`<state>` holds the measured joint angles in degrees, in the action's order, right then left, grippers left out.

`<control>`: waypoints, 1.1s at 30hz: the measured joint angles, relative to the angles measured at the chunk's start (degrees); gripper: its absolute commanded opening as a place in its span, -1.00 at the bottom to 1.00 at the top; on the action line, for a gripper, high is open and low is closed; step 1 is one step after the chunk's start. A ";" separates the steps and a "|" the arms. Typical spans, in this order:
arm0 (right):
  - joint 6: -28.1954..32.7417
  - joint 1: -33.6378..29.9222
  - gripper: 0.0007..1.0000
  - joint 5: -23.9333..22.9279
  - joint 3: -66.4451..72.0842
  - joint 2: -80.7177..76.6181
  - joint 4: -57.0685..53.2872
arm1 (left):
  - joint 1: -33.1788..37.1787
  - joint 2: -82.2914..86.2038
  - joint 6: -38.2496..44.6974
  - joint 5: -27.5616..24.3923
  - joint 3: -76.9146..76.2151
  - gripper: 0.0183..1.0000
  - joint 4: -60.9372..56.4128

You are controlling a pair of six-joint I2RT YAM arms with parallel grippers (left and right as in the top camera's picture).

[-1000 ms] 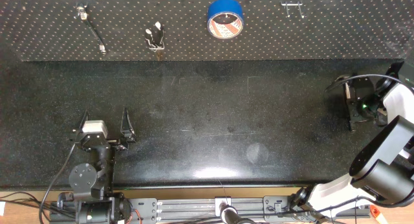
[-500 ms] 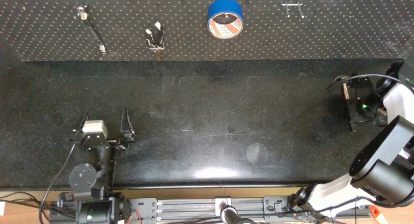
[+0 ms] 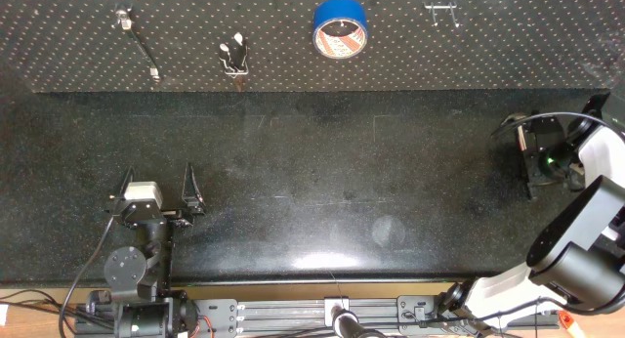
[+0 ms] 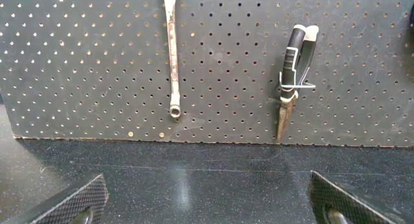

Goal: Place Tools Onto Pegboard

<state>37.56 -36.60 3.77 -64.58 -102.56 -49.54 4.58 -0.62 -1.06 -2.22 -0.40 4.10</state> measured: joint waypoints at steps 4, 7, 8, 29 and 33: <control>-0.85 1.31 -0.85 3.26 0.79 14.01 -6.86 | 0.00 0.00 0.00 0.00 0.00 0.99 0.00; -2.86 5.84 -0.85 4.42 0.76 27.04 -11.37 | 0.00 0.02 0.00 0.00 0.00 0.99 0.02; -3.93 7.50 -0.85 4.66 0.76 29.16 -12.00 | 0.00 0.00 0.00 -0.02 0.00 0.99 0.02; -30.91 32.28 -0.85 5.42 -6.32 42.60 -2.78 | 0.00 0.00 0.00 -0.02 0.00 0.99 0.02; -31.10 35.06 -0.85 5.40 -6.32 38.16 -0.24 | 0.00 0.00 0.00 -0.02 0.00 0.99 0.02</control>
<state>6.46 -1.54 9.17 -70.89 -64.40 -49.78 4.58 -0.62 -1.06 -2.24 -0.40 4.12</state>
